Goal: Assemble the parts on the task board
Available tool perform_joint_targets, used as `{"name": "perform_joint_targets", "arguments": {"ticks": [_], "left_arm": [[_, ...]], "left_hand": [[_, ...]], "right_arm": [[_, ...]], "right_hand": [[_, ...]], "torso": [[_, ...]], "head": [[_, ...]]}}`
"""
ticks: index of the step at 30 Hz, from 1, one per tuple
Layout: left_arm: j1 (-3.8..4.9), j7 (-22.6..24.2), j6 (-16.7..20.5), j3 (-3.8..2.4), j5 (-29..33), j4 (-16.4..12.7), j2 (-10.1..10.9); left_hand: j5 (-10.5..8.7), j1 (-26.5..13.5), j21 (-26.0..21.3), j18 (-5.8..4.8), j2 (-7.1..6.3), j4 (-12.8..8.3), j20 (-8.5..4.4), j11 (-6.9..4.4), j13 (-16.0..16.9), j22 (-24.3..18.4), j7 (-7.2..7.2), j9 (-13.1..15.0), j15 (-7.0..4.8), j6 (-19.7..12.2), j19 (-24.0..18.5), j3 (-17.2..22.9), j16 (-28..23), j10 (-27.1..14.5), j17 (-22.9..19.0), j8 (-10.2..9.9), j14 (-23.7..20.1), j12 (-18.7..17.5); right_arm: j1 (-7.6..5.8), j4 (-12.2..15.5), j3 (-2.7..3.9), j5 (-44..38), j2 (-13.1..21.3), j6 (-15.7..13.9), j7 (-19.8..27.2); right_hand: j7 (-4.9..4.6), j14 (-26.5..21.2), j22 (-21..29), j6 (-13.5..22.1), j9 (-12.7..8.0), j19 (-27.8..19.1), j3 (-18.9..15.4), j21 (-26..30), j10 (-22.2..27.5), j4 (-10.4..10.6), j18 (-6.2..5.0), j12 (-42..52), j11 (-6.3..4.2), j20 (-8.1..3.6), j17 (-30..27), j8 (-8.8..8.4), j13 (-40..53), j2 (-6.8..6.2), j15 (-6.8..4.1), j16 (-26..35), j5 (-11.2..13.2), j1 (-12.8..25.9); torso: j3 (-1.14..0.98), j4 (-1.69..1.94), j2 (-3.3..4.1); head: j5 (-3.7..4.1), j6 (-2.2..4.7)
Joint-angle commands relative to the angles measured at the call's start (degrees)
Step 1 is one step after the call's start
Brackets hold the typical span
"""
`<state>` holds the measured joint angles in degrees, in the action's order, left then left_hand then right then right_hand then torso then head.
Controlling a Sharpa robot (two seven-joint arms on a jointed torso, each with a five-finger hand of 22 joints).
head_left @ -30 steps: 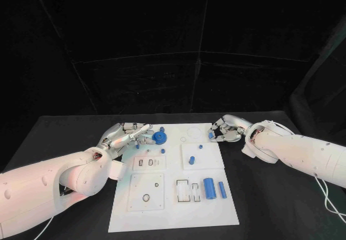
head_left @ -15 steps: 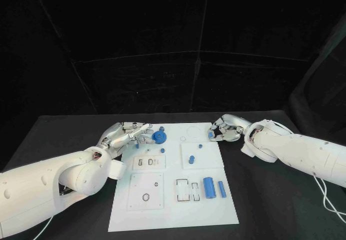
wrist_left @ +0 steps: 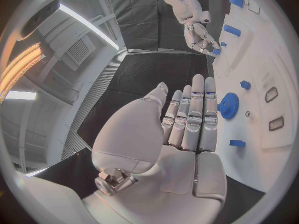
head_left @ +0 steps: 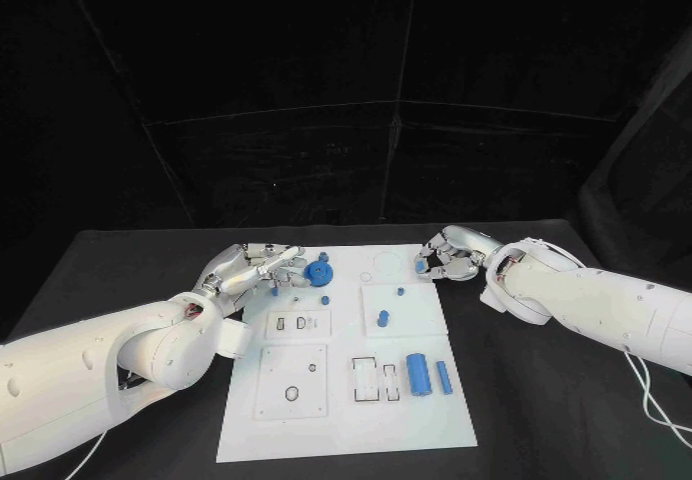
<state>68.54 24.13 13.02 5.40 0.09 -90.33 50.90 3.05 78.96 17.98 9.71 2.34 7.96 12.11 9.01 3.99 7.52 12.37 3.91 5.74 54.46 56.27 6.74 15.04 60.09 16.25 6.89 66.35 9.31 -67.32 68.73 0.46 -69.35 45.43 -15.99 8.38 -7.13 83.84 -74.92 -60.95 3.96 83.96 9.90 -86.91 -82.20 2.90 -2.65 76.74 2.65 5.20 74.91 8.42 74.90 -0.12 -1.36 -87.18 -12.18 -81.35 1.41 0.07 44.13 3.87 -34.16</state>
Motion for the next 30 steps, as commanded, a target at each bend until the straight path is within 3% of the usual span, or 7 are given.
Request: {"name": "perform_joint_targets", "arguments": {"ticks": [1,8,16,21,29,30], "left_arm": [[0.05,-0.4,-0.5,-0.04,-0.2,-0.2,0.2],[0.08,-0.4,-0.3,-0.04,-0.2,-0.7,0.6],[0.11,-0.3,-0.1,-0.04,-0.2,-0.8,1.0],[0.19,-0.1,-0.1,-0.05,-0.2,-0.7,1.3],[0.43,0.2,-0.1,-0.06,-0.2,-0.7,1.7],[0.46,0.2,-0.1,-0.06,-0.2,-0.7,1.7]], "left_hand": [[0.05,0.5,-0.4,0.75,-0.05,-0.1,-0.05,-0.03,-0.1,-0.1,0.05,0.0,-0.05,-0.2,-0.3,0.2,-0.3,-0.4,0.0,-0.4,-0.4,-0.3],[0.05,0.5,-0.4,0.75,-0.05,-0.1,-0.05,-0.03,-0.1,-0.1,0.05,0.0,-0.05,-0.2,-0.3,0.2,-0.3,-0.4,0.0,-0.4,-0.4,-0.3],[0.05,0.5,-0.4,0.75,-0.07,-0.1,-0.05,-0.02,-0.1,-0.1,0.06,0.0,-0.05,-0.2,-0.3,0.2,-0.3,-0.4,0.1,-0.4,-0.4,-0.3],[0.05,0.5,-0.4,0.75,-0.08,-0.1,-0.05,-0.02,-0.1,-0.1,0.06,0.0,-0.04,-0.3,-0.3,0.3,-0.3,-0.4,0.1,-0.4,-0.5,-0.3],[0.05,0.5,-0.4,0.75,-0.09,-0.1,-0.06,-0.02,-0.1,-0.1,0.06,0.0,-0.05,-0.3,-0.3,0.3,-0.3,-0.4,0.1,-0.4,-0.5,-0.3],[0.05,0.5,-0.4,0.75,-0.09,-0.1,-0.06,-0.02,-0.1,-0.1,0.06,0.0,-0.05,-0.3,-0.3,0.3,-0.3,-0.4,0.1,-0.4,-0.5,-0.3]], "right_arm": [[-0.1,1.6,0.04,-1.5,0.5,-5.1,-1.2],[-0.16,6.9,0.09,-1.7,2.3,-8.7,-2.5],[-0.27,13.8,0.13,-2.7,2.9,-11.7,-7.2],[-0.3,16.8,0.12,-4.6,0.6,-12.5,-11.5],[-0.16,18.0,0.06,-8.0,-5.1,-11.6,-15.5],[-0.01,18.0,0.05,-8.7,-5.9,-11.4,-16.0]], "right_hand": [[0.29,5.0,-7.9,-0.7,0.0,1.2,0.3,-0.2,0.0,0.5,0.98,0.1,-0.58,-0.49,9.6,-0.13,3.3,0.33,-0.43,-0.2,-0.7,1.2],[0.31,5.0,-8.0,-0.7,0.0,1.3,0.4,-0.2,0.1,0.6,1.01,0.1,-0.6,-0.51,9.6,-0.22,3.2,0.4,-0.45,-0.2,-0.9,1.4],[0.34,5.0,-8.1,-0.8,0.0,1.4,0.6,-0.3,0.0,0.7,1.04,0.1,-0.63,-0.54,9.6,-0.31,3.2,0.56,-0.48,-0.3,-1.1,1.6],[0.36,4.9,-8.1,-0.9,0.0,1.3,0.7,-0.3,0.1,0.8,1.02,-0.1,-0.65,-0.55,9.5,-0.32,3.1,0.67,-0.49,-0.2,-1.1,1.7],[0.42,4.9,-8.0,-1.0,0.0,1.3,0.8,-0.2,0.2,0.8,1.01,-0.2,-0.69,-0.57,9.3,-0.33,3.0,0.78,-0.52,-0.1,-1.2,1.7],[0.42,4.9,-8.0,-1.0,0.0,1.3,0.8,-0.2,0.2,0.8,1.01,-0.2,-0.69,-0.57,9.3,-0.33,3.0,0.78,-0.52,-0.1,-1.2,1.7]], "torso": [[0.05,-0.02,-0.11],[0.19,0.06,-0.27],[0.76,0.34,-0.99],[1.19,0.61,-1.42],[1.54,0.96,-1.7],[1.5,0.92,-1.69]], "head": [[0.14,0.03],[0.27,0.34],[-0.14,0.1],[-0.93,-0.42],[-2.33,-1.37],[-2.48,-1.4]]}}
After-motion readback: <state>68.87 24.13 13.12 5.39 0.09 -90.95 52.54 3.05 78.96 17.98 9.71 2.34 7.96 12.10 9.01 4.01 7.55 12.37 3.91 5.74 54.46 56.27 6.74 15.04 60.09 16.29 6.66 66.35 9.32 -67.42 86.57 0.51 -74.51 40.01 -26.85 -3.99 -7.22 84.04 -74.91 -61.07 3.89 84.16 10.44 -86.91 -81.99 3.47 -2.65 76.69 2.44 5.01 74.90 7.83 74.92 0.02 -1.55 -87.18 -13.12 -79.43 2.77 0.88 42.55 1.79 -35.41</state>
